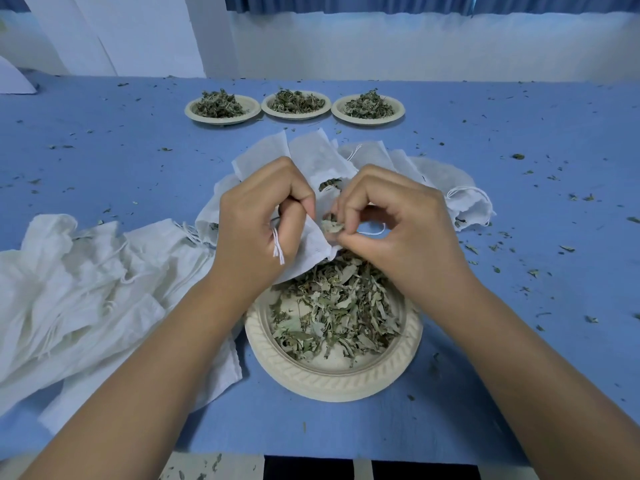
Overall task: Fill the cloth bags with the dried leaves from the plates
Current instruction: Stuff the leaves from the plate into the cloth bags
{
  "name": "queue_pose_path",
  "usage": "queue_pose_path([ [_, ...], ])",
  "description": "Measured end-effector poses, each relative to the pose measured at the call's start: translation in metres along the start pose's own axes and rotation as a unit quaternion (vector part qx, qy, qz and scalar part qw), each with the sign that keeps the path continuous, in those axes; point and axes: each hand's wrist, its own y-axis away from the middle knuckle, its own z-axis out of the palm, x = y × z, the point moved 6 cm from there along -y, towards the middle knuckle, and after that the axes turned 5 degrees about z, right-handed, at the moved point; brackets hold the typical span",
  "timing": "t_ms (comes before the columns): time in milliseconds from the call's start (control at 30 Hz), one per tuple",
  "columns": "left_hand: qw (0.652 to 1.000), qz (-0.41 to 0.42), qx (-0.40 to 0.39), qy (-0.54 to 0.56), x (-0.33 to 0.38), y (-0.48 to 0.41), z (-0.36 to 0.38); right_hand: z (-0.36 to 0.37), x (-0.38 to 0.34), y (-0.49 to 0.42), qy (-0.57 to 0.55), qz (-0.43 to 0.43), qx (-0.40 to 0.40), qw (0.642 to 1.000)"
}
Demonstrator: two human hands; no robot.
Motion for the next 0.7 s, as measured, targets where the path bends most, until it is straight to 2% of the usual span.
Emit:
queue_pose_path([
  [133,1.0,0.004,0.0,0.003,0.0,0.001,0.0,0.01,-0.008,0.002,0.134,-0.079,-0.011,0.988],
  [200,1.0,0.001,0.005,-0.001,0.0,0.001,-0.001,0.007,-0.006,0.001,0.179,-0.083,-0.008,0.98],
  [300,1.0,-0.009,0.018,-0.001,-0.002,0.0,-0.004,-0.005,-0.008,0.002,0.158,-0.065,0.006,0.985],
  [433,1.0,0.009,0.012,0.006,0.003,0.001,-0.002,0.027,0.002,0.009,0.224,-0.021,-0.178,0.958],
  [500,1.0,0.009,0.017,0.007,0.001,0.0,-0.003,0.02,0.004,0.005,0.154,0.035,-0.176,0.972],
  [567,0.999,-0.009,0.044,0.006,-0.004,-0.001,-0.009,-0.007,0.007,-0.003,0.032,0.073,-0.076,0.994],
  [600,0.998,-0.018,0.061,0.004,-0.006,-0.001,-0.012,-0.02,0.009,-0.006,0.007,0.08,-0.042,0.996],
  [633,0.997,-0.026,0.079,0.0,-0.007,-0.001,-0.015,-0.027,0.011,-0.007,0.012,0.09,-0.046,0.995],
  [700,0.993,-0.036,0.109,-0.009,-0.008,0.0,-0.019,-0.018,0.018,-0.003,0.039,0.142,-0.172,0.974],
])
